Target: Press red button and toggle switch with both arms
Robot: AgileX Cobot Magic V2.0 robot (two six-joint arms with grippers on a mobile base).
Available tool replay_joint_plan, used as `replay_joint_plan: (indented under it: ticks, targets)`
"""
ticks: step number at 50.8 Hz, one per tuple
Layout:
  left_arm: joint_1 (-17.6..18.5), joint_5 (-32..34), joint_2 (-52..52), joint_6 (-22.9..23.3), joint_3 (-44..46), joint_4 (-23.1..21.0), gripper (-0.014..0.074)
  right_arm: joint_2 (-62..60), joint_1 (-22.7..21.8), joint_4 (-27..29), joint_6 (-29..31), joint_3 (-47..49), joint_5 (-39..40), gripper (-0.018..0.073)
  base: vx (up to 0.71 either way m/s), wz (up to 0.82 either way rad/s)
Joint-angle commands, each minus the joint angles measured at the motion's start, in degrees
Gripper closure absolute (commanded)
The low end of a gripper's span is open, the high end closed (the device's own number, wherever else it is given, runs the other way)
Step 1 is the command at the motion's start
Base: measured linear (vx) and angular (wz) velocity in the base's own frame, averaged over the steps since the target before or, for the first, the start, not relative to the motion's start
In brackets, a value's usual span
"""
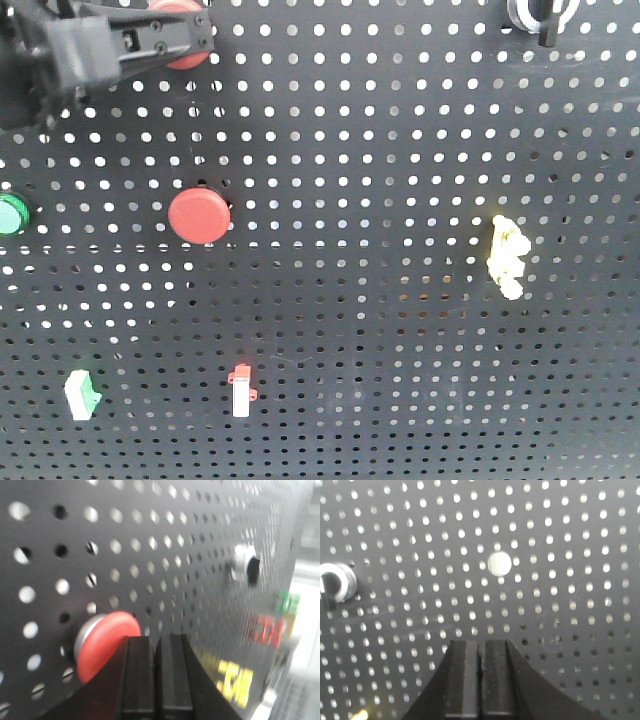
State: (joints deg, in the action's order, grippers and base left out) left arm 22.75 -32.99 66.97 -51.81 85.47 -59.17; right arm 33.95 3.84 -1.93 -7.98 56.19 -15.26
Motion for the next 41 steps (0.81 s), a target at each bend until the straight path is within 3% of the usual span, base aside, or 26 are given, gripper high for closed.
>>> replay_joint_plan:
  ticks: [1,8,14,19,25,28,33,41]
  targets:
    - [-0.24,2.22,-4.9,1.37,-0.03,2.92,0.0594,0.76,0.01,-0.62,0.89,1.84,1.34,0.0562,0.0,0.0]
    - [-0.24,5.47,-12.02,1.94,-8.18,5.64,0.0594,0.76,0.01,0.96,6.7,1.84,-3.13,0.0562,0.0,0.0]
    - [-0.24,9.0,-19.14,1.94,-17.88,5.93,0.0594,1.91,0.01,7.79,14.61,3.3,-6.78,0.0562,0.0,0.0]
    - [-0.24,11.52,-24.85,1.94,-25.73,5.93,0.0594,4.76,0.76,19.66,24.71,5.97,-9.87,0.0562,0.0,0.0]
    - [-0.24,16.19,-29.99,3.36,-32.68,5.34,0.0594,11.2,4.85,38.44,42.64,11.29,-15.44,0.0562,0.0,0.0]
    - [-0.24,17.88,-31.74,5.19,-34.84,5.34,0.0594,15.63,7.4,45.6,48.47,14.1,-17.57,0.0562,0.0,0.0]
    - [-0.24,17.75,-33.03,6.26,-35.83,5.46,0.0594,21.68,12.35,50.69,51.13,19.29,-16.65,0.0562,0.0,0.0]
    - [-0.24,16.42,-33.53,6.51,-35.91,5.52,0.0594,28.61,14.76,46.07,46.52,26.91,-13.6,0.0562,0.0,0.0]
